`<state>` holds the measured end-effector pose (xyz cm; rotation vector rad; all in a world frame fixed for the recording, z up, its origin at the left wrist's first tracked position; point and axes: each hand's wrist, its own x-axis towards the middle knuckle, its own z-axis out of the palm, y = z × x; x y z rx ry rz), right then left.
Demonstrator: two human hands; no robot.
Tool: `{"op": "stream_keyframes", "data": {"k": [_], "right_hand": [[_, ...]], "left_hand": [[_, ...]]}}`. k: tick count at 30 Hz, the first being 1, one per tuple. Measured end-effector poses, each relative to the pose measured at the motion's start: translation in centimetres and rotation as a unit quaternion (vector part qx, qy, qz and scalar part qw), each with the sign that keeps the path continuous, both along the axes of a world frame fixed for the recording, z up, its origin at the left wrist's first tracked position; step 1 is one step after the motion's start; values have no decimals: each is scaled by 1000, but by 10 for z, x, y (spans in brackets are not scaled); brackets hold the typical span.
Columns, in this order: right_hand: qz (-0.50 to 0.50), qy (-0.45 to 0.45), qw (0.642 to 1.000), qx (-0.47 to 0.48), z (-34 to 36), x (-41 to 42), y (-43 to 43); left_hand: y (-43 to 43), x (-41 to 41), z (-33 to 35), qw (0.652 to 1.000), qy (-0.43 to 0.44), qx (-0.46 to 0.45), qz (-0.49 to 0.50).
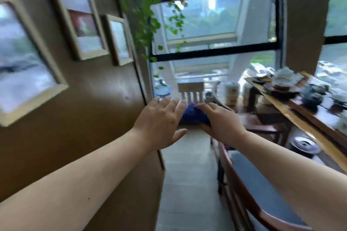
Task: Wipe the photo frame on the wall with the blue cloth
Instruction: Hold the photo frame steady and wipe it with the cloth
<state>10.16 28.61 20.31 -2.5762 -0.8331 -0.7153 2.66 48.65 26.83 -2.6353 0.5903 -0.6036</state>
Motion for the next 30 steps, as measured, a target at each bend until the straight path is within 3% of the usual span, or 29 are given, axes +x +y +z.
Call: {"op": "stream_keyframes", "data": {"k": [11, 18, 30], "right_hand": [[197, -81, 976, 49, 82, 59, 158], [300, -116, 942, 95, 138, 71, 242], [394, -158, 888, 179, 214, 22, 342]], "left_hand": [[107, -58, 94, 971, -85, 79, 209], [136, -102, 141, 924, -103, 168, 327], [169, -134, 199, 846, -142, 211, 468]]}}
